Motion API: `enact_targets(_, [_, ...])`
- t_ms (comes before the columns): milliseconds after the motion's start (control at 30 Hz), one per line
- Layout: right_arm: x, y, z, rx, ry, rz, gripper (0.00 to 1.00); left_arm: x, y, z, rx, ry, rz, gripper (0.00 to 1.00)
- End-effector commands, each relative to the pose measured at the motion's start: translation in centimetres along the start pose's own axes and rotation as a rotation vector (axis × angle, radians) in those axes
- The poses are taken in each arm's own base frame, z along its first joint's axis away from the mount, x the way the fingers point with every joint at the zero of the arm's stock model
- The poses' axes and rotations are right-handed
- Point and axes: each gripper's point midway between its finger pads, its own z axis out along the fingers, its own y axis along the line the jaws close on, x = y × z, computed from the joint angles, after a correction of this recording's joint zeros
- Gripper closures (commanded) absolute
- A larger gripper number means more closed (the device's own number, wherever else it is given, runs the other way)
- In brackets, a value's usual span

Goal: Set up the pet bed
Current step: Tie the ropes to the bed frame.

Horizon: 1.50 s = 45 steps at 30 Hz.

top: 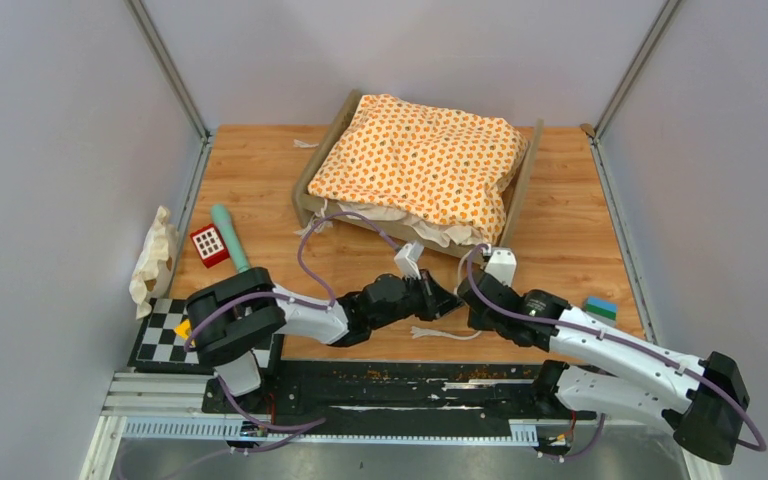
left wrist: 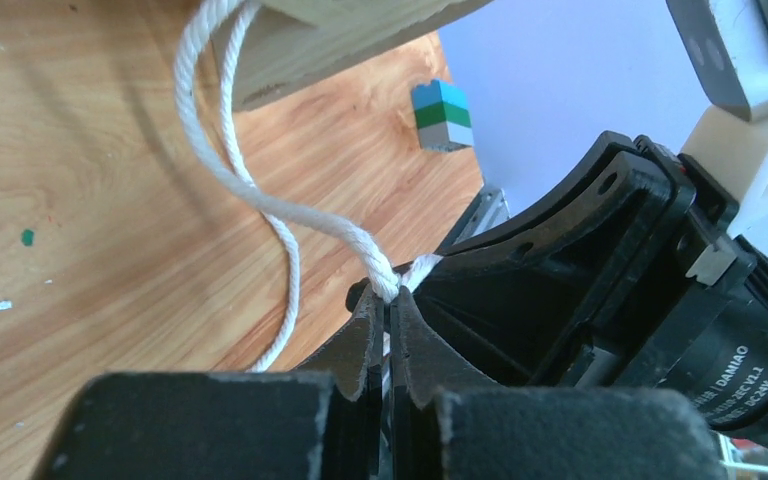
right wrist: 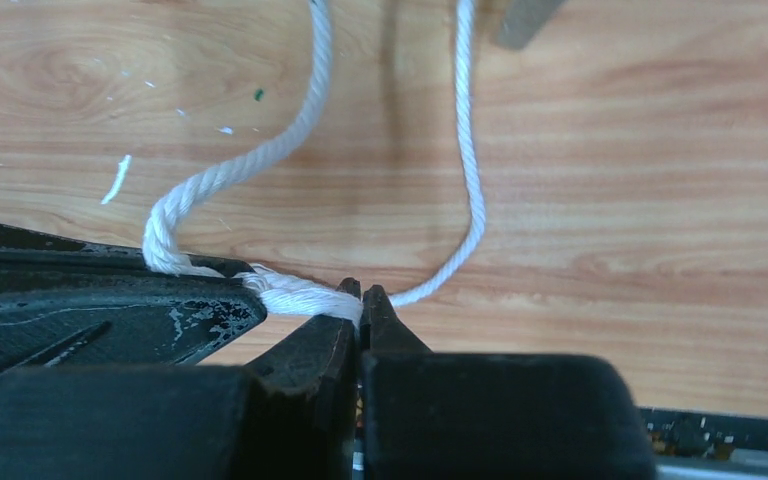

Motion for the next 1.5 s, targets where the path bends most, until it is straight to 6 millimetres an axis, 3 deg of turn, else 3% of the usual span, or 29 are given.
enact_targets(0, [1.2,-2.9,-0.5,0.152,0.043,0.107,1.0,1.4,2.0,0.1,-0.007,0.017,-0.036,0.95])
enact_targets(300, [4.0,-4.9,-1.0,0.234,0.135,0.148,1.0,3.1,3.6,0.0,-0.033,0.054,0.003,0.77])
enact_targets(533, [5.4,-5.2,-0.9,0.255,0.2,0.133,1.0,1.5,4.6,-0.9,-0.105,-0.008,0.058,0.57])
enact_targets(700, [4.5,-3.5,-1.7,0.145,0.194,0.122,1.0,0.0,3.5,0.0,-0.082,-0.056,0.14,0.35])
enact_targets(900, [3.8,0.1,-3.4,-0.156,0.166,0.095,1.0,-1.9,2.6,1.5,-0.08,-0.127,0.2,0.11])
enact_targets(1167, [4.8,0.6,-3.8,-0.221,0.198,0.079,1.0,-2.8,2.2,3.7,-0.04,-0.175,0.192,0.05])
enact_targets(1467, [4.3,1.6,-4.4,-0.271,0.198,0.083,1.0,-2.4,4.1,6.3,-0.095,-0.164,0.241,0.14])
